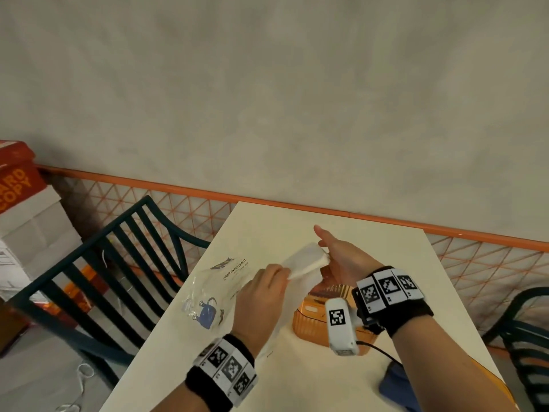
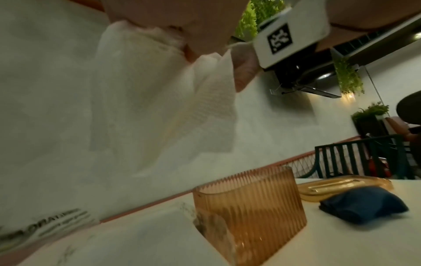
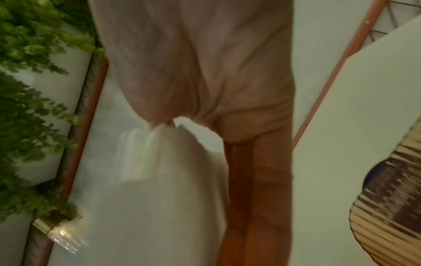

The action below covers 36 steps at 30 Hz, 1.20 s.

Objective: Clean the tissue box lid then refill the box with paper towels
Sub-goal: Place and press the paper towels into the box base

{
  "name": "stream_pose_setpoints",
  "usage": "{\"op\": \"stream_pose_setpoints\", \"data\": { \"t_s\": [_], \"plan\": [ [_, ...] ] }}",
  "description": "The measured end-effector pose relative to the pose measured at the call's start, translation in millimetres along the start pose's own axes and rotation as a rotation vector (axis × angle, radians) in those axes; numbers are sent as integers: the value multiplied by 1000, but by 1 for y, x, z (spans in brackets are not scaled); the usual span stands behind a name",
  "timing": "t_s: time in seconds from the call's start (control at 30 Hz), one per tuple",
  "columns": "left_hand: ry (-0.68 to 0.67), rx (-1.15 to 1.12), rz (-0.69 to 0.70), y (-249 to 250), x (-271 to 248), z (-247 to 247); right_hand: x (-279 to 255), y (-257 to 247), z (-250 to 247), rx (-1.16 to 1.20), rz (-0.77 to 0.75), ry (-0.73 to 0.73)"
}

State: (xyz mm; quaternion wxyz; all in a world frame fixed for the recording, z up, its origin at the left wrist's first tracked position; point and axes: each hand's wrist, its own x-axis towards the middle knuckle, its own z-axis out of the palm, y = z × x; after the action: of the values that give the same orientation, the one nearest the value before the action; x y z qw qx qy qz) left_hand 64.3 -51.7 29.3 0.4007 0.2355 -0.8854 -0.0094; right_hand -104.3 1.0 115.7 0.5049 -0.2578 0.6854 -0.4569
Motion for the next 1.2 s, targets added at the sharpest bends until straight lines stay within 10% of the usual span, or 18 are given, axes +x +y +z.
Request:
{"op": "stream_pose_setpoints", "data": {
  "t_s": [0.2, 0.37, 0.43, 0.7, 0.97, 1.2],
  "plan": [
    [-78, -254, -23, -4, -16, 10, 4, -7, -7, -334, -92, 44],
    [76, -1313, -1155, -38, -4, -3, 10, 5, -2, -217, -289, -81],
    [59, -1608, -1318, -59, -5, -4, 15, 14, 7, -175, -327, -105],
    [9, -860, -1027, -65, -19, -9, 40, 67, 43, -11, -422, -7],
    [24, -755, -1033, -63, -60, 11, 61, 130, 64, -129, -235, 99],
    [170, -759, -905, -55, -52, 9, 57, 111, 63, -95, -405, 108]
  ]
}}
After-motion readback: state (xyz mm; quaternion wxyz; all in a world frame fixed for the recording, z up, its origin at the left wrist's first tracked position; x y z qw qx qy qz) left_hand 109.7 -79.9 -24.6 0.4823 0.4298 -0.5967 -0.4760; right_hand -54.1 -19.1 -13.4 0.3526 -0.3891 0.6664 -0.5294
